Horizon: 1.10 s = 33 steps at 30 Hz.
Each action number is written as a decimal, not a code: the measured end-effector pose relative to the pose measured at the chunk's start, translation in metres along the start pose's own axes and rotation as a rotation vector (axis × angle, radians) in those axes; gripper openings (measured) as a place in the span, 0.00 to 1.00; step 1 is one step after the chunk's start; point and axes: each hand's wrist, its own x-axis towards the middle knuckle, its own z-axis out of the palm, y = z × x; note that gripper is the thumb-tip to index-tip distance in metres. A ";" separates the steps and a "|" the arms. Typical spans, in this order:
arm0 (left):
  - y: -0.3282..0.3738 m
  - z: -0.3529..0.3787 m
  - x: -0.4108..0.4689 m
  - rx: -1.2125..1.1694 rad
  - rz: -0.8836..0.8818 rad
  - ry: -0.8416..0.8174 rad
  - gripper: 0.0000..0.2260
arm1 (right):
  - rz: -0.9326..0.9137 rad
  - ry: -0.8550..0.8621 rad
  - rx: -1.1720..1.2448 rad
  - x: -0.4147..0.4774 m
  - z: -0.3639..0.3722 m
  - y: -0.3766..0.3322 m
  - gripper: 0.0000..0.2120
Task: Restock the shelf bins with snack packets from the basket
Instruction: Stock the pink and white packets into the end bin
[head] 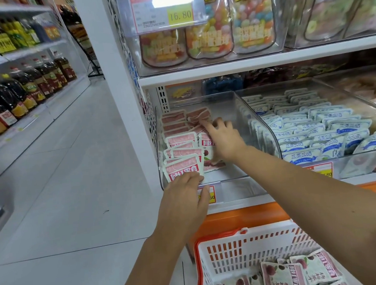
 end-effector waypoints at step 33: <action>-0.003 -0.001 0.005 0.141 0.020 0.010 0.23 | 0.193 -0.423 0.644 -0.042 -0.032 -0.058 0.17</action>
